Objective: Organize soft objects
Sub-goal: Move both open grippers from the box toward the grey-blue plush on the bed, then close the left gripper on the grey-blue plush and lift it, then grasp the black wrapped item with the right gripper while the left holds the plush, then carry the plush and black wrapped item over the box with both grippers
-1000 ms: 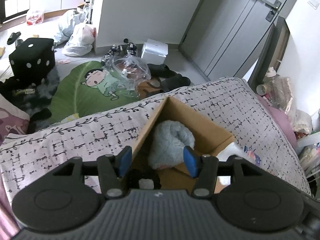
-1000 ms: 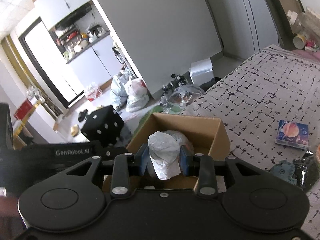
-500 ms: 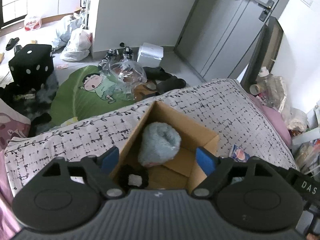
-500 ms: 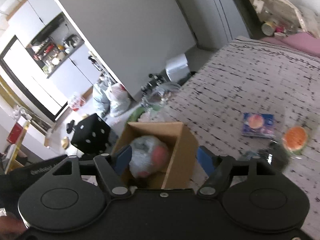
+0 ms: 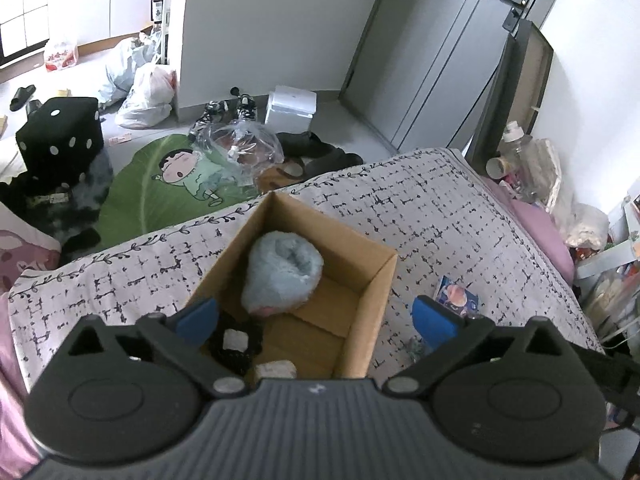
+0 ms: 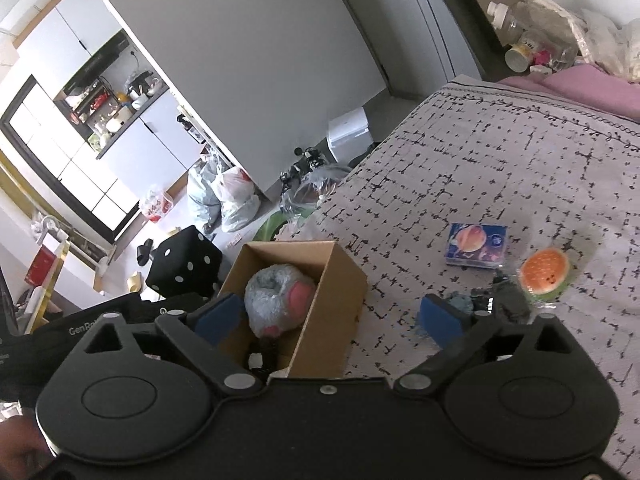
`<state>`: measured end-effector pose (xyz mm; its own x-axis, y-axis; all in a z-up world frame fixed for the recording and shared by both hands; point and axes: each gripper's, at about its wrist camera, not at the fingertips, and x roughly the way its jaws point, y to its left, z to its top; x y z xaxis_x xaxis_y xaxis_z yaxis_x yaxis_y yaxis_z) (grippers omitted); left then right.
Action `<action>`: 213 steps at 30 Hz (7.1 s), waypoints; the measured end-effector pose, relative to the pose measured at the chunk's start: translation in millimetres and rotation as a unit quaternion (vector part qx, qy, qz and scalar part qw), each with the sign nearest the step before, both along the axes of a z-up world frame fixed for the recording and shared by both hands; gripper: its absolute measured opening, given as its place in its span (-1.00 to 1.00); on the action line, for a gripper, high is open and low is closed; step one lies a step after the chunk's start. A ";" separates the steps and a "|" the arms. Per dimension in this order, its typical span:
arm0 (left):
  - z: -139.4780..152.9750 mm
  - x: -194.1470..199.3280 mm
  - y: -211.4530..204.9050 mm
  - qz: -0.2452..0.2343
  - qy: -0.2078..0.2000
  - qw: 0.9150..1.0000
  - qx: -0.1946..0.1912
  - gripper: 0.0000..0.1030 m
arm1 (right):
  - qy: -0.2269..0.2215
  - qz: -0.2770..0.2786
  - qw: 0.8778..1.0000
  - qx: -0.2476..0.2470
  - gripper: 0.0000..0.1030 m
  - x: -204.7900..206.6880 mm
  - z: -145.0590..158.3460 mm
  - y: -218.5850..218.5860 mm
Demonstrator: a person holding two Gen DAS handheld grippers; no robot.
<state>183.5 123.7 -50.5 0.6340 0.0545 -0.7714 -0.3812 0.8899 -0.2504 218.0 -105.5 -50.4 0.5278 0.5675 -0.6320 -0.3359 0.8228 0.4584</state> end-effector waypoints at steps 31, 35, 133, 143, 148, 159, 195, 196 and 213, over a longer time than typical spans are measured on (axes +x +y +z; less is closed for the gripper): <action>7.9 7.7 -108.9 -0.023 0.022 0.999 0.016 0.99 | 0.044 -0.072 0.994 0.075 1.00 11.3 -12.4 -142.2; 4.1 12.6 -124.0 -0.029 0.022 0.999 0.024 0.99 | 0.059 -0.091 0.991 0.073 1.00 17.8 -24.6 -150.0; -100.2 74.6 -100.7 -0.016 0.086 0.996 -0.032 -0.48 | 0.058 0.008 0.981 -0.185 -0.97 81.3 -141.0 -37.7; -80.2 61.3 -96.6 -0.006 0.067 0.998 -0.023 -0.48 | 0.076 -0.010 0.993 -0.093 -1.00 77.7 -124.4 -61.3; -70.1 57.6 -93.1 0.000 0.055 0.998 -0.023 -0.48 | 0.089 -0.028 0.995 -0.036 -1.00 78.3 -116.2 -79.0; -66.4 59.8 -82.7 0.001 0.046 0.998 -0.038 -0.48 | 0.110 -0.060 0.992 0.034 -0.04 89.7 -123.0 -80.3; -67.3 73.0 -48.8 -0.020 0.036 0.994 -0.099 -0.48 | 0.074 -0.044 0.991 -0.101 -0.53 94.9 -136.8 -19.9; -66.3 72.1 -49.0 -0.020 0.035 0.994 -0.100 -0.48 | 0.075 -0.046 0.991 -0.100 -0.53 94.1 -134.9 -21.0; -46.9 58.5 -64.7 -0.030 0.020 0.998 -0.053 -0.48 | 0.035 -0.042 0.996 -0.076 -0.53 70.3 -88.5 -30.9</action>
